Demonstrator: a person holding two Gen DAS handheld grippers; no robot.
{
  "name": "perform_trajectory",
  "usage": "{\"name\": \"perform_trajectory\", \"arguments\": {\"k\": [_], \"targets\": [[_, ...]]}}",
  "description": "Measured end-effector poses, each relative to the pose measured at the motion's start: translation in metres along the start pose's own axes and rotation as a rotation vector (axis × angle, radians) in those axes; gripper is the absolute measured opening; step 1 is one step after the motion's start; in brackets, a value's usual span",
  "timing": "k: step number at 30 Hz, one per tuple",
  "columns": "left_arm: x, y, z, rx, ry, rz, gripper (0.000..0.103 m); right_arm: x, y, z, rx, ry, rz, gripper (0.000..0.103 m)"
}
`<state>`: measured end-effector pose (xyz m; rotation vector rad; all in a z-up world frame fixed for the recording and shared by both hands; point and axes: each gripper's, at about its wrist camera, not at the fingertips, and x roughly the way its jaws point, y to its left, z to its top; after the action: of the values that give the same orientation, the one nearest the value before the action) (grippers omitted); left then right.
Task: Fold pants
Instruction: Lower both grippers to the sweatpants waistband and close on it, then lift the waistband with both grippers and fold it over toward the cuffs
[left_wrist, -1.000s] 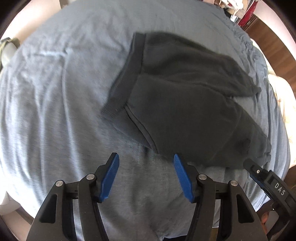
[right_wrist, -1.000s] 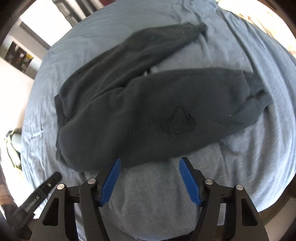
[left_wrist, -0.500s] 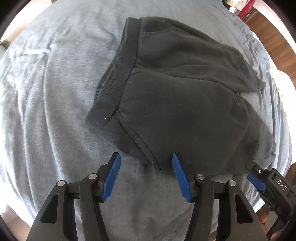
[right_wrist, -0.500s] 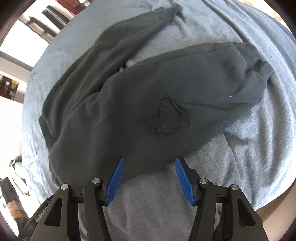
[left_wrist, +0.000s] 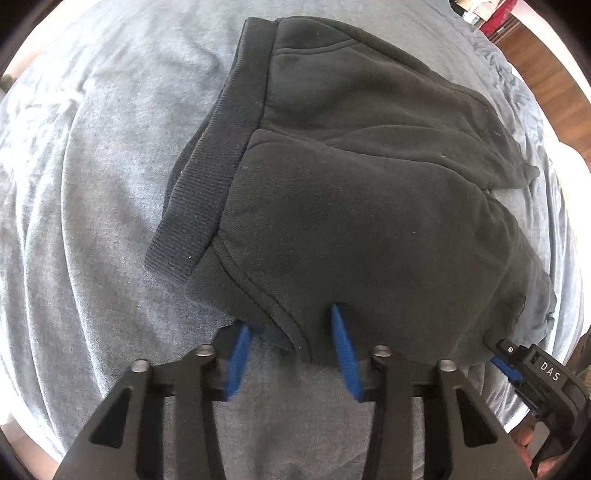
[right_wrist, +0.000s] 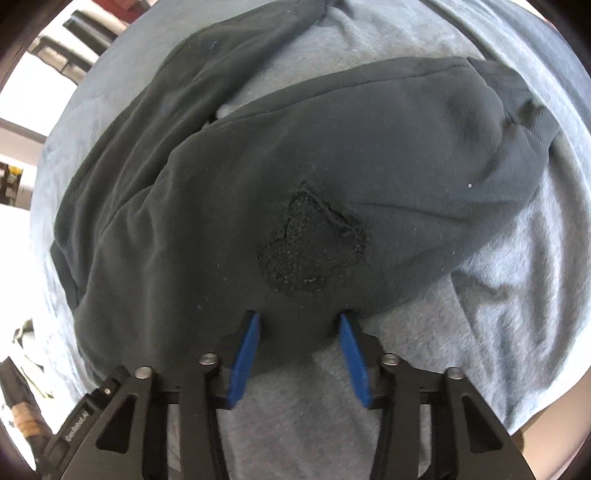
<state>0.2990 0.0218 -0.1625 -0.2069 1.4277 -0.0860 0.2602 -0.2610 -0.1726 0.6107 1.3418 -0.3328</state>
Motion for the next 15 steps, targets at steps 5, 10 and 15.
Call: {"name": "perform_trajectory", "arguments": {"k": [5,10,15], "targets": [[-0.009,-0.008,0.003,0.023,-0.022,0.019,0.021,-0.018,0.001,0.006,-0.057,-0.030,-0.014,0.014],[-0.030,-0.007,0.007,0.010,-0.042,0.010,0.018,-0.048,0.015,0.010,-0.132,-0.079,-0.009,0.010],[-0.059,-0.010,0.017,0.005,-0.086,0.005,0.017,-0.081,0.028,0.019,-0.158,-0.148,0.026,0.009]]}}
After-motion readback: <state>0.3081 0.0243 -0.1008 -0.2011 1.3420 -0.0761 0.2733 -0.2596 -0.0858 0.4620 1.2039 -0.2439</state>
